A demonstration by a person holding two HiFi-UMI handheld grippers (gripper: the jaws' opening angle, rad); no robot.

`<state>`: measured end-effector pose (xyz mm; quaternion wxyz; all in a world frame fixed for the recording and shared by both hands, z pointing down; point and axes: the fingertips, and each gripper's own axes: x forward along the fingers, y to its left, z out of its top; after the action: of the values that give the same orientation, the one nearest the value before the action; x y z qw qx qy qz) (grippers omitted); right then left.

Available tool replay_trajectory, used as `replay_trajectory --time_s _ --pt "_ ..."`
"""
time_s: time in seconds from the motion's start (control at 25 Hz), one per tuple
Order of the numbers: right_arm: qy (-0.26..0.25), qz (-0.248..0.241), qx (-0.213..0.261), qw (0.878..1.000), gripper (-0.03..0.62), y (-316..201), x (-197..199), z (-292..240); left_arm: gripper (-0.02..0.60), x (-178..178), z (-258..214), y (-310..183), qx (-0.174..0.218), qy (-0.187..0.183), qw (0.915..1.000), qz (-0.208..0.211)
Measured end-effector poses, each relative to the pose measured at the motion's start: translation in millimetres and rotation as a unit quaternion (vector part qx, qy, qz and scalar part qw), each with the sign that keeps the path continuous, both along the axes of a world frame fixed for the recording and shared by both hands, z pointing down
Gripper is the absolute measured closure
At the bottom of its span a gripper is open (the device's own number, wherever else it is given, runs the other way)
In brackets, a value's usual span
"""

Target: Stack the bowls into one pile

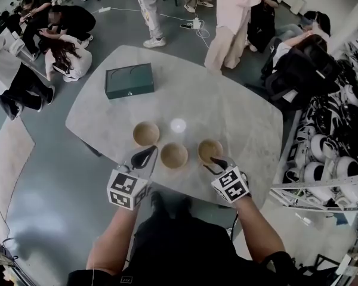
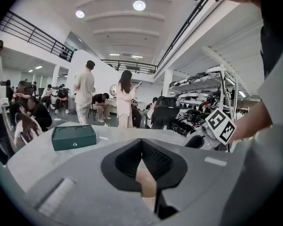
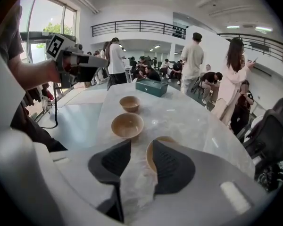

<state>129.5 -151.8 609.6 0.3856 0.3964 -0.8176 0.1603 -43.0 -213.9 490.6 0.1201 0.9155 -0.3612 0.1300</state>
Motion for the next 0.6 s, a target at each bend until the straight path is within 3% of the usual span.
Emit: replay_trajectory --time_s 0.16,0.6 --pt "0.032 -0.009 -0.04 0.999 0.429 0.3 -2.1 28.1 0.571 -3.3 14.7 -2.7 -0.011 0.001 0.9999 0.004" --pt "0.084 -0.03 -0.074 0.993 0.427 -11.3 10.4 71.8 0.571 -4.5 43.2 -4.8 -0.036 0.012 0.9992 -0.011"
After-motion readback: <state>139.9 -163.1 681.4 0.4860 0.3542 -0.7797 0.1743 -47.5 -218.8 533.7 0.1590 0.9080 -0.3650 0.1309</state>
